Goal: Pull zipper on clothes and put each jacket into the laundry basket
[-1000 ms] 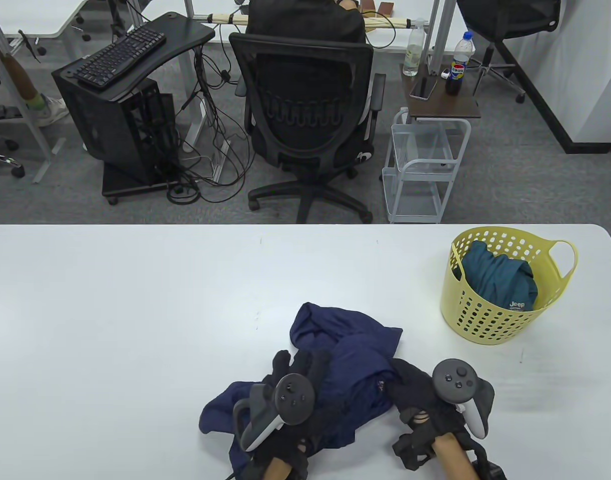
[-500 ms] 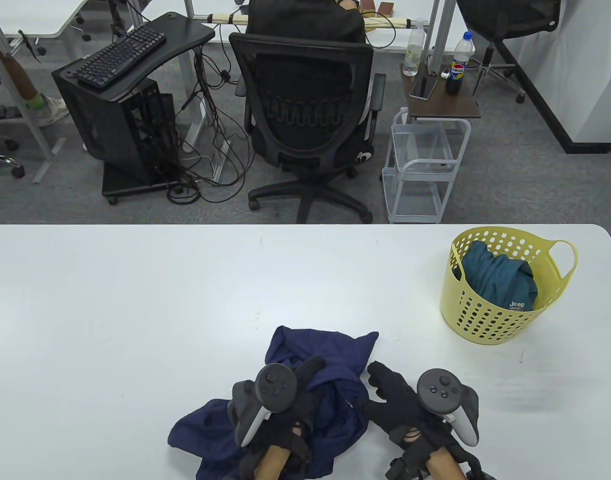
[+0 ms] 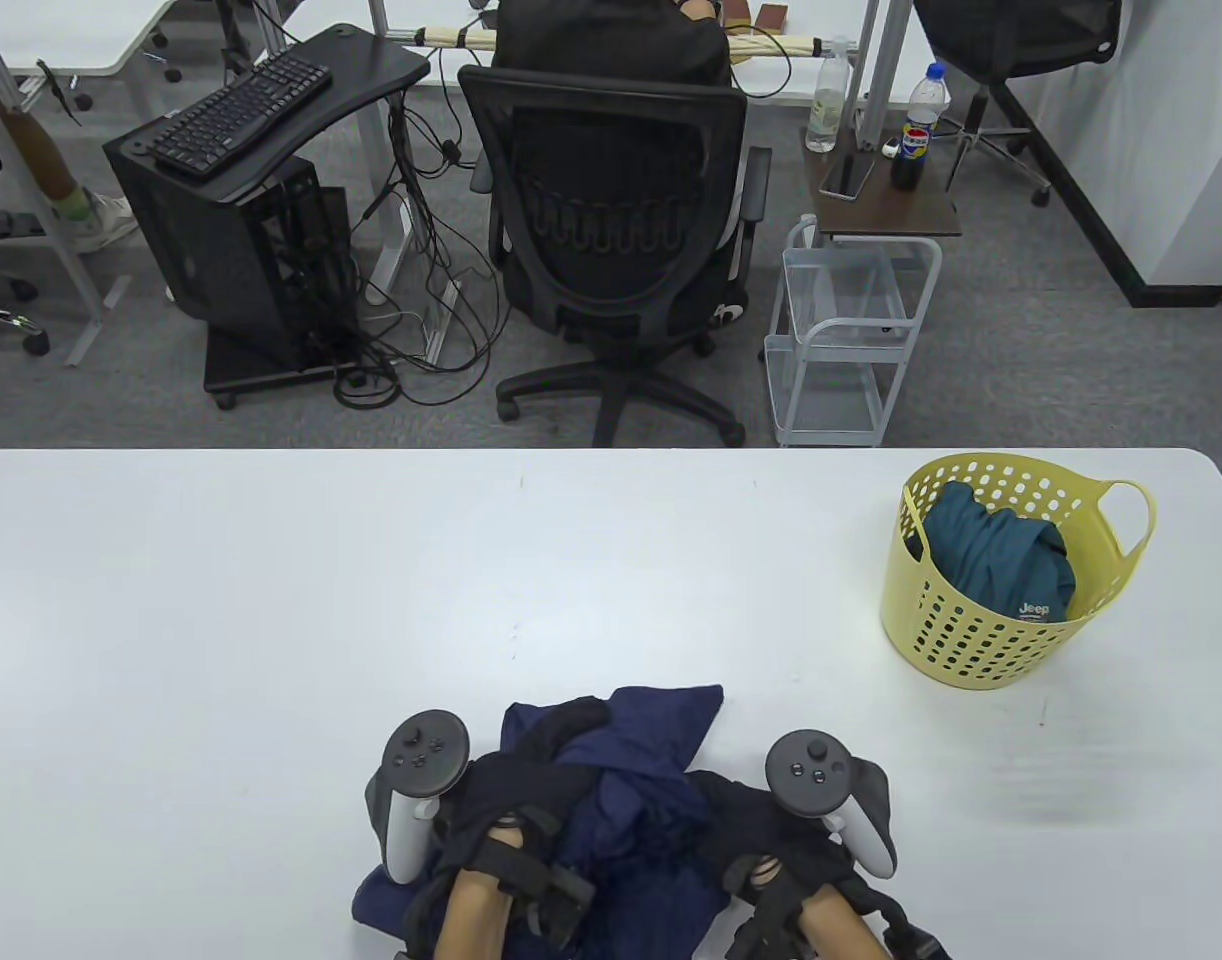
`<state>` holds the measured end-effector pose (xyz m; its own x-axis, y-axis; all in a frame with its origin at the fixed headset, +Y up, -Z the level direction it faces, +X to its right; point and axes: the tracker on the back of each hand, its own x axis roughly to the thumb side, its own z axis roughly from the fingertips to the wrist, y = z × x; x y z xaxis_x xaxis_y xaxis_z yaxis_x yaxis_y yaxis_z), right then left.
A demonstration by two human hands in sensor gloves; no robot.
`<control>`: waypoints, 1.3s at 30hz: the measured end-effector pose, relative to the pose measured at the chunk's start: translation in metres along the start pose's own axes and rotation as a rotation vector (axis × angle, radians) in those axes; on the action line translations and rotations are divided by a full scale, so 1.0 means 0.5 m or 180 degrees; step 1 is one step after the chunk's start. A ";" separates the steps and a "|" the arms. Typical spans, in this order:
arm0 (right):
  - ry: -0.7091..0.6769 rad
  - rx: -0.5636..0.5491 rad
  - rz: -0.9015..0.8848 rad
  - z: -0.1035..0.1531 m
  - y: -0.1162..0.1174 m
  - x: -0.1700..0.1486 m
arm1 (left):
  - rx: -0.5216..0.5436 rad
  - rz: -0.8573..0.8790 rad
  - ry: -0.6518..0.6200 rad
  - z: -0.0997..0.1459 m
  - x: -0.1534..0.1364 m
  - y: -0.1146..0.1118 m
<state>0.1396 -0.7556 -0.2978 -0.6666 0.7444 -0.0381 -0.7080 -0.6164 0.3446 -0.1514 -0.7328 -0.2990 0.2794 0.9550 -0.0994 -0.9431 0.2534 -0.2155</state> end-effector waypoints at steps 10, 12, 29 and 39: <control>0.0233 -0.1382 0.1233 -0.057 -0.150 0.127 | -0.0185 0.0354 -0.0133 0.007 0.003 0.025; 0.0093 -0.1834 0.1345 -0.054 -0.164 0.166 | -0.0227 0.0368 -0.0148 0.008 0.004 0.023; 0.0750 -0.0935 0.1928 -0.083 -0.098 0.076 | -0.0315 -0.1401 0.0855 0.009 -0.013 0.004; -0.0545 -0.0774 0.1624 0.067 -0.006 0.095 | -0.0846 -0.2670 0.0536 0.014 0.010 0.017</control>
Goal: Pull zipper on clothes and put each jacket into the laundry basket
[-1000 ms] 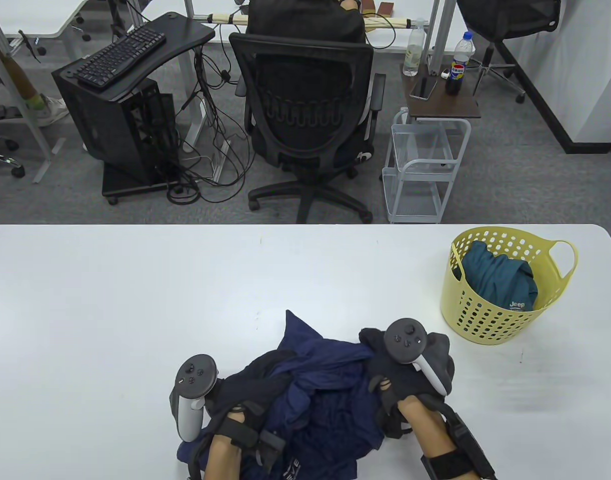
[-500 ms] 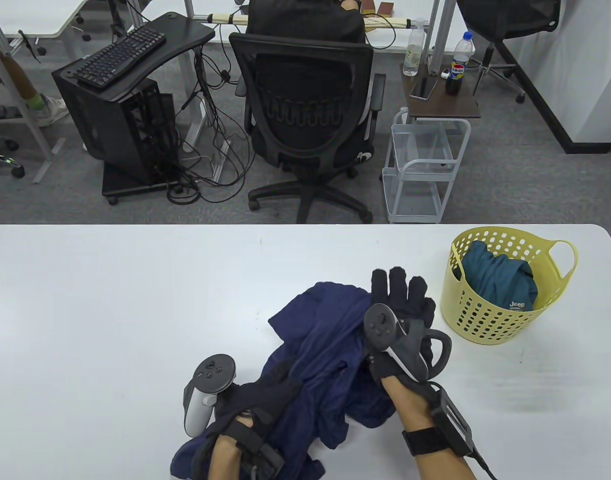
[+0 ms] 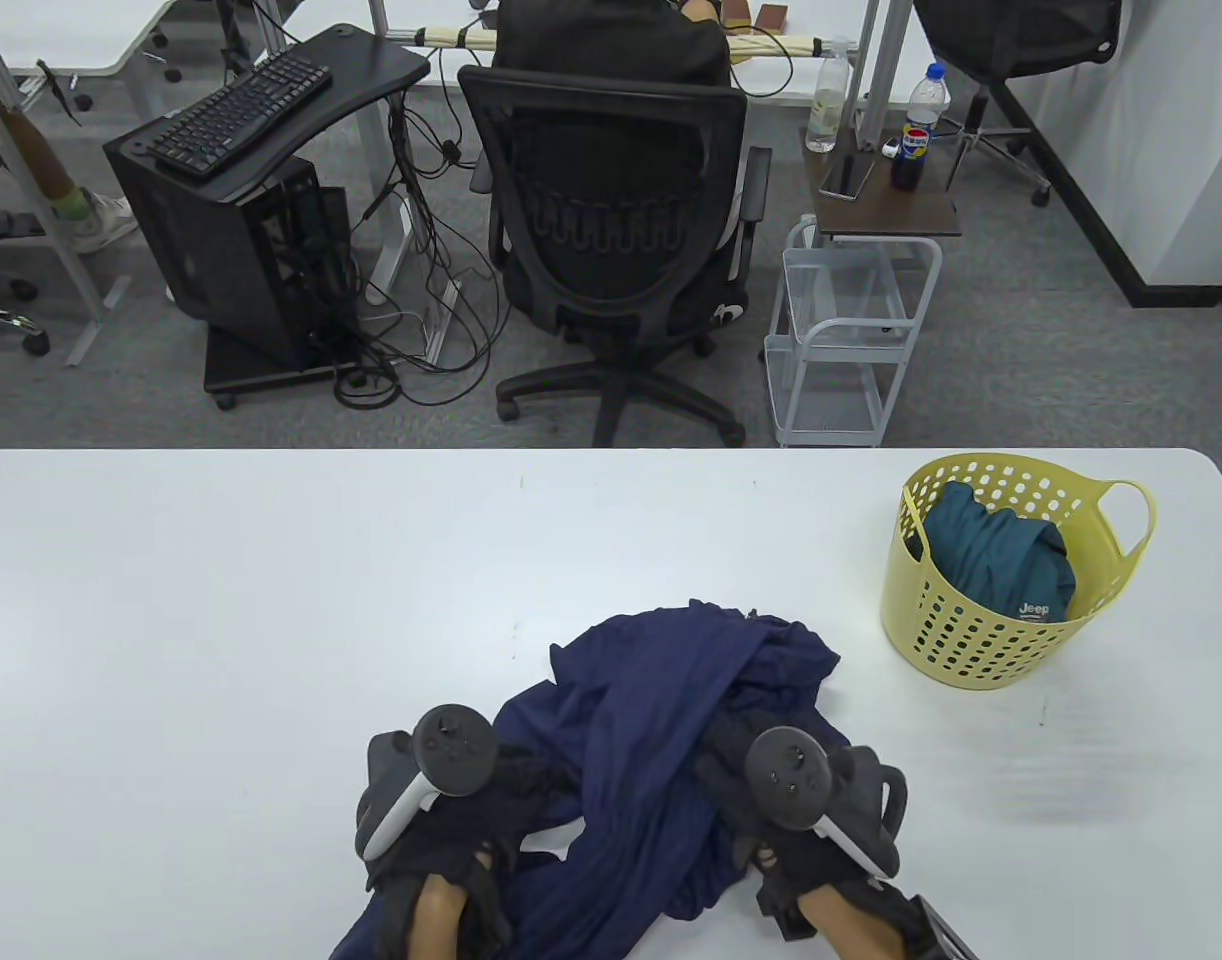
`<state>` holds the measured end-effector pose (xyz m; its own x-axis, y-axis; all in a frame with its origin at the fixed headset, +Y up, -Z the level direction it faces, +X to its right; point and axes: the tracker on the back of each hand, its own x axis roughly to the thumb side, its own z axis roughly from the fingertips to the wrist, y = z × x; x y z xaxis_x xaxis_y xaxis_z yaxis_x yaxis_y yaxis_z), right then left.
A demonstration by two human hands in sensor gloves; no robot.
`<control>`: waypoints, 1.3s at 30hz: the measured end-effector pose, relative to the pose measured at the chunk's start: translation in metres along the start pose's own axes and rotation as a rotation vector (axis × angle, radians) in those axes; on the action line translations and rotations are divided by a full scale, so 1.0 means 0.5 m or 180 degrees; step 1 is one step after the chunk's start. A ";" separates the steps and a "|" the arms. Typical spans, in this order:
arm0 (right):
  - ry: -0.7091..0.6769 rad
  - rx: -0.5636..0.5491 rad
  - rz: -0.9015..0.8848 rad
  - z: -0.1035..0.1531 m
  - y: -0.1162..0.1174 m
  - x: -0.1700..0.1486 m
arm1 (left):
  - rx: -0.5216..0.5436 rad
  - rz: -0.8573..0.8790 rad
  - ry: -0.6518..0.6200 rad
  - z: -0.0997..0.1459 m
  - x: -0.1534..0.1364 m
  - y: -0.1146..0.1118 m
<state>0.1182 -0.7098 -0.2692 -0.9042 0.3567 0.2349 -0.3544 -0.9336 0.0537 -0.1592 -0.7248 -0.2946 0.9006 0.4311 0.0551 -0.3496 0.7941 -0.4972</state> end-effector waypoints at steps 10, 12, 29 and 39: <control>-0.0223 0.1148 0.0424 -0.001 0.121 0.021 | -0.0803 -0.0437 0.0360 -0.082 0.023 -0.104; -0.0097 0.1098 0.0525 -0.008 0.124 0.008 | -0.0764 -0.0377 0.0440 -0.094 0.030 -0.116; 0.1050 0.0712 0.0684 -0.059 0.068 -0.189 | -0.0001 -0.0477 0.1400 -0.097 0.024 -0.105; 0.1714 0.0461 0.0858 -0.053 0.033 -0.237 | 0.0352 -0.0683 0.1888 -0.072 -0.011 -0.072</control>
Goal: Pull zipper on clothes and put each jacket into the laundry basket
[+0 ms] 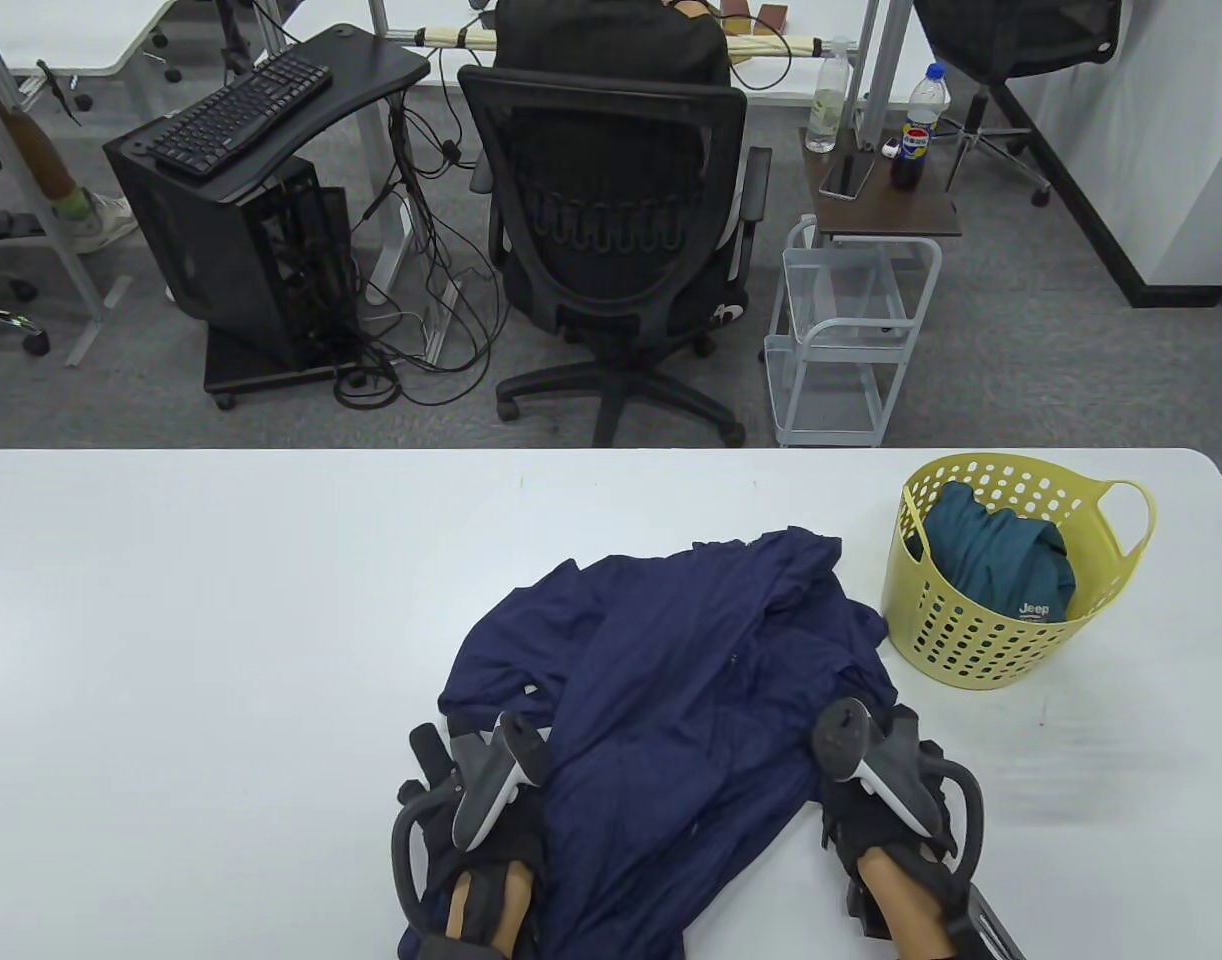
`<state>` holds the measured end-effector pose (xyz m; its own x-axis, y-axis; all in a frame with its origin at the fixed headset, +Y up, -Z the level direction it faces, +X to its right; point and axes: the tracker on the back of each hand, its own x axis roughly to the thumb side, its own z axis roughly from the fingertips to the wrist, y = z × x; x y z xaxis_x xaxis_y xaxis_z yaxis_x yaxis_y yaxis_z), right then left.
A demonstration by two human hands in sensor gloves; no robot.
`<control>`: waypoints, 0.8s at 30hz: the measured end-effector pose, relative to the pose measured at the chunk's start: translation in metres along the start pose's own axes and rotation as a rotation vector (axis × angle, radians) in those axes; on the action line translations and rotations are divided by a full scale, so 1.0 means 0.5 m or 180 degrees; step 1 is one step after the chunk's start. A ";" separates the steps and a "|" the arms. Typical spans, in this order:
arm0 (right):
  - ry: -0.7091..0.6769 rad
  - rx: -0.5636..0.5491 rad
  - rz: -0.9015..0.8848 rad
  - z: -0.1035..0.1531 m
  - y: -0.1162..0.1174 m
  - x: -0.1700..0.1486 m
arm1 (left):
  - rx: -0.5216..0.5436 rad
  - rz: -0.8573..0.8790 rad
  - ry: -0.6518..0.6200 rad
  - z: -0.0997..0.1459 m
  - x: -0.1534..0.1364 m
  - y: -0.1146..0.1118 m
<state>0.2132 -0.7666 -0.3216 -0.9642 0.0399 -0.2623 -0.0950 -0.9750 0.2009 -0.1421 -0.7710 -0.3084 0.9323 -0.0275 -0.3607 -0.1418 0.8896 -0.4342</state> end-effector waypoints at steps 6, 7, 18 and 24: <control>0.0278 -0.0051 0.0087 -0.018 0.009 -0.032 | -0.0340 -0.0409 -0.0247 0.029 0.026 0.000; 0.0279 -0.0026 0.0041 -0.020 0.010 -0.035 | -0.0413 -0.0470 -0.0306 0.033 0.031 -0.002; -0.0563 -0.0761 -0.0622 0.070 -0.058 0.010 | 0.0208 0.0318 -0.1073 0.072 0.045 0.034; -0.1097 -0.0788 -0.0676 0.109 -0.088 0.129 | 0.0018 0.0190 -0.1541 0.063 0.080 0.007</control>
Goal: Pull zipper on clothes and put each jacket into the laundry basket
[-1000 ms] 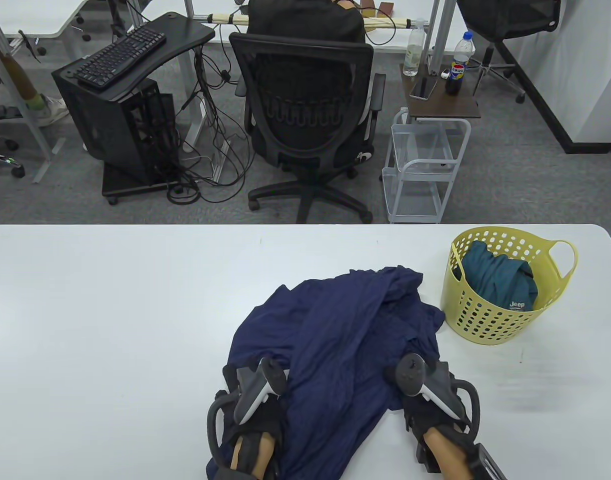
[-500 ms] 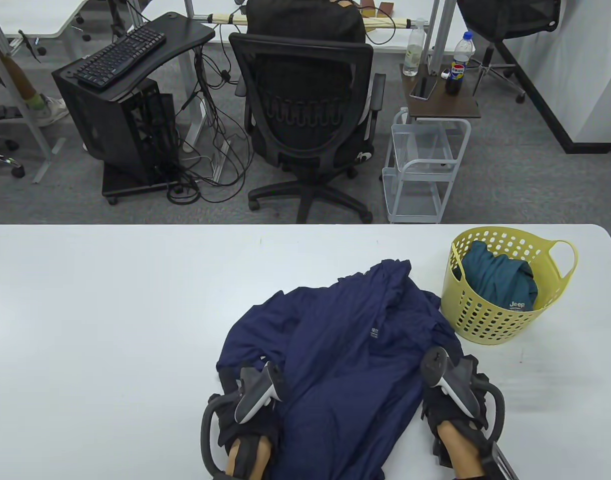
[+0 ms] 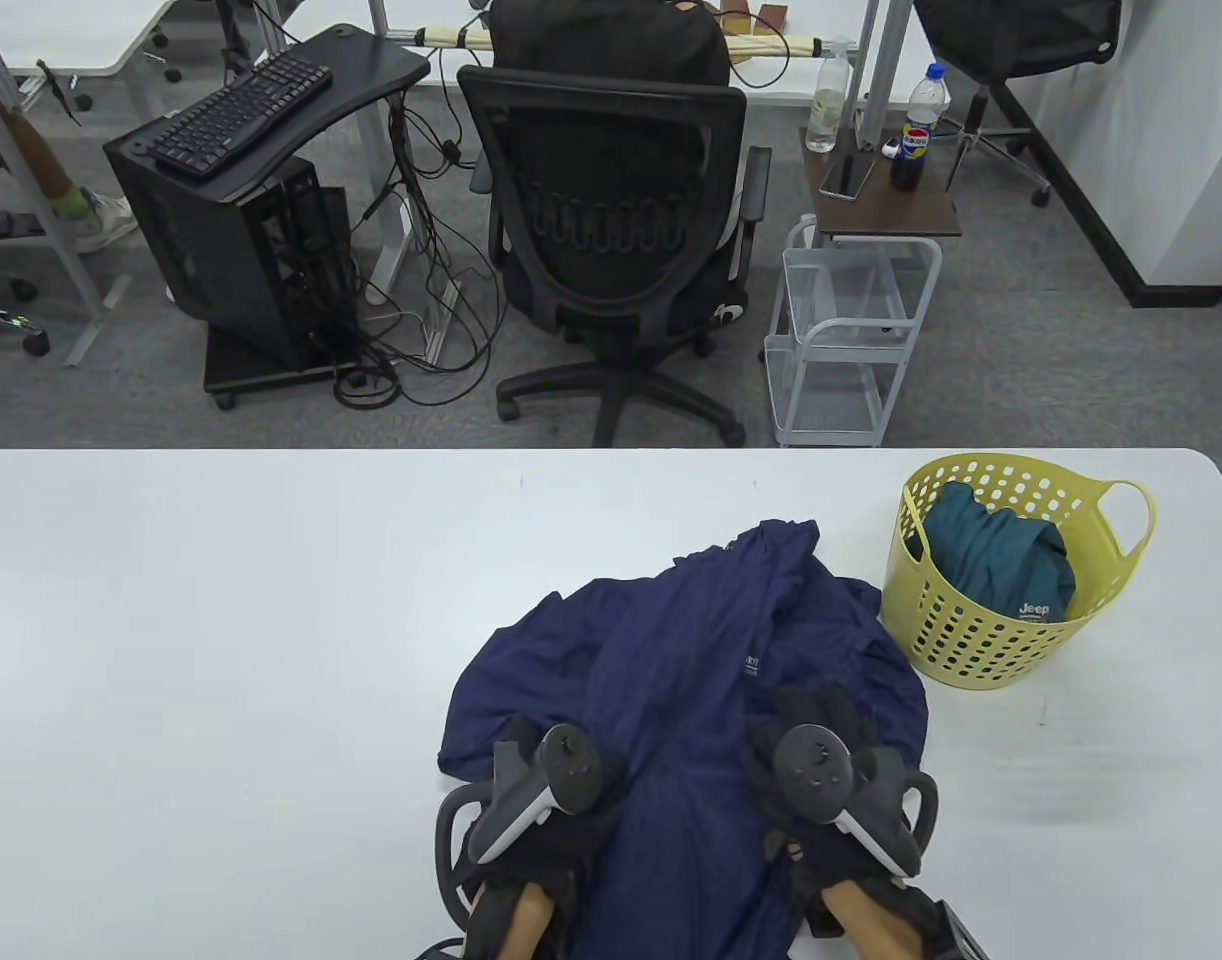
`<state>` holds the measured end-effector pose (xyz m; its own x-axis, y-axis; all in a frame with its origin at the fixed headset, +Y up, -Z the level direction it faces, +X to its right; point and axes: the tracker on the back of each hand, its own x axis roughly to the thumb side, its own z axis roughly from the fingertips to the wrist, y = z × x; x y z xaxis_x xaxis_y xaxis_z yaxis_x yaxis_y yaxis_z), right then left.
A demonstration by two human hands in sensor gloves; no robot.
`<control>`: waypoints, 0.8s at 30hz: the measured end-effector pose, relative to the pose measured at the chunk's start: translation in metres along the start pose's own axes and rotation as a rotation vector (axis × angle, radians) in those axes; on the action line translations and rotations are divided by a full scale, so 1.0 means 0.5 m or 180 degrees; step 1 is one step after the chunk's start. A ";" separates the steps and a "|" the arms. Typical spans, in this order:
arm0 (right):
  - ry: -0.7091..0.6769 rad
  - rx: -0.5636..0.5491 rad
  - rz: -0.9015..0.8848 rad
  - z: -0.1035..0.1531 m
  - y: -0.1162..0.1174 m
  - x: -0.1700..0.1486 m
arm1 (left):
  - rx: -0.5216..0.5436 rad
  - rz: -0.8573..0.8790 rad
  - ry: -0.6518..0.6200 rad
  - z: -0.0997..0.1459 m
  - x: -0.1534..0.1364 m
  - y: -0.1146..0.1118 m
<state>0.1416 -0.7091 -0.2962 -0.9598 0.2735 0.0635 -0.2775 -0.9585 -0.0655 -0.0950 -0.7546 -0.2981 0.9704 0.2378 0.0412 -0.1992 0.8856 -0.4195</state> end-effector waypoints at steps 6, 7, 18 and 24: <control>-0.0092 0.0282 -0.0015 -0.080 0.025 0.094 | -0.0512 0.0380 -0.0396 -0.007 0.007 -0.010; -0.0083 0.0350 0.0041 -0.095 0.035 0.108 | -0.0631 0.0484 -0.0486 -0.007 0.004 -0.010; 0.0065 0.1090 0.0753 -0.128 0.182 0.144 | 0.0419 0.0618 0.0102 0.030 -0.057 0.062; 0.0114 0.0328 0.0245 -0.103 0.147 0.111 | 0.0645 0.0174 0.0527 0.018 -0.055 0.052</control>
<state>0.0659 -0.7604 -0.3488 -0.9795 0.1997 0.0265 -0.1987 -0.9795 0.0341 -0.1281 -0.7348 -0.3021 0.9632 0.2338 -0.1325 -0.2590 0.9390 -0.2262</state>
